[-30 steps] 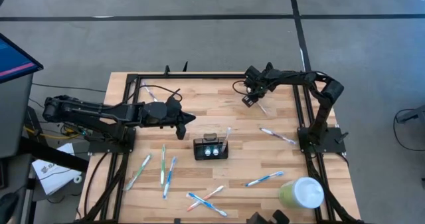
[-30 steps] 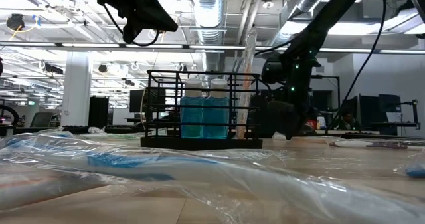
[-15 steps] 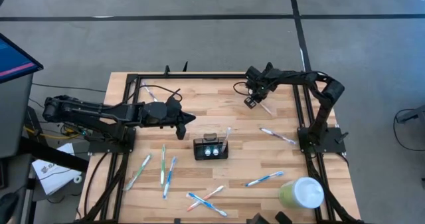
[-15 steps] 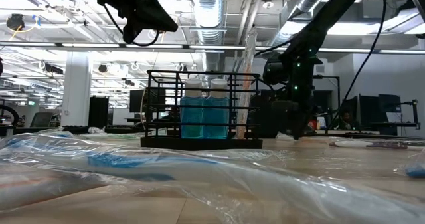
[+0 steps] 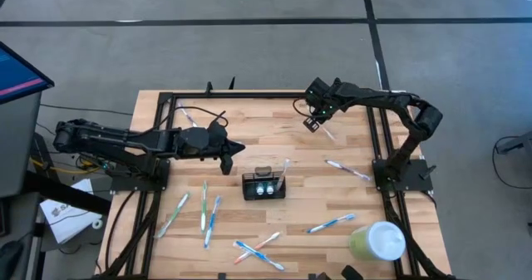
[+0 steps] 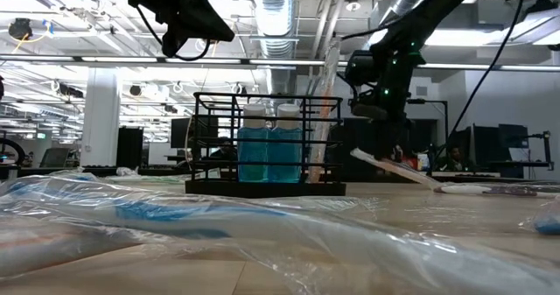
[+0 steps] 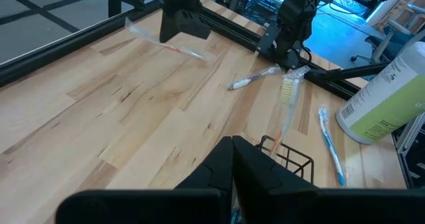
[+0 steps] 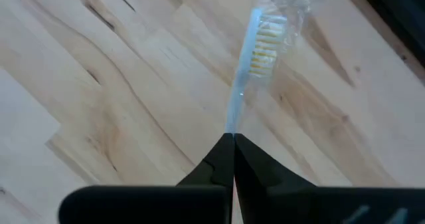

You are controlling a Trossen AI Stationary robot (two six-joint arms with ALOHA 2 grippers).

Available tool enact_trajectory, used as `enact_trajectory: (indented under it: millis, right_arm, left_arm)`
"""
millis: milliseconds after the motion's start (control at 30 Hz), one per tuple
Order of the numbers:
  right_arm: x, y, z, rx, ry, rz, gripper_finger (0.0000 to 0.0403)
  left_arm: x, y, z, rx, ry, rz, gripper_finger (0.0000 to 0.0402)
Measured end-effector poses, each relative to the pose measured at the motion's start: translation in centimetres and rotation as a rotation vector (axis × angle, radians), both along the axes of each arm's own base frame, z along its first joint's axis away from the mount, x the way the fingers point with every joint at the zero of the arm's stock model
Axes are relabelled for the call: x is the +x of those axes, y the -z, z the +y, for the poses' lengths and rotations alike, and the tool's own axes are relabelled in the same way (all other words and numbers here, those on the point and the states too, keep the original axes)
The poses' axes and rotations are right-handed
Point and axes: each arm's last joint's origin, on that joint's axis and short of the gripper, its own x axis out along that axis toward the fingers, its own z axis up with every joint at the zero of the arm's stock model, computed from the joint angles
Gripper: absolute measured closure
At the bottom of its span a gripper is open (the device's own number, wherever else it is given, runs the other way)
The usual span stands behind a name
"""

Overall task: Pick & Place toothbrushing station
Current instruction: Put the top right orange toothbrush into the top right section of the mesh organizer

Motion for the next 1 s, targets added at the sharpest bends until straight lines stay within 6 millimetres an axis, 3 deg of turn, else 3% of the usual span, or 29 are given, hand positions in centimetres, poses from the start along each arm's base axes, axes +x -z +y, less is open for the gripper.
enact_trajectory:
  millis: [767, 1000]
  right_arm:
    - [0.3, -0.8, 0.0, 0.009, -0.012, -0.082, 0.0403]
    - [1.3, -5.0, -0.3, -0.049, -0.045, -0.236, 0.0403]
  left_arm:
    - [0.0, 0.0, 0.0, 0.001, -0.005, 0.000, 0.0402]
    - [0.0, 0.0, 0.1, 0.000, -0.010, 0.000, 0.0402]
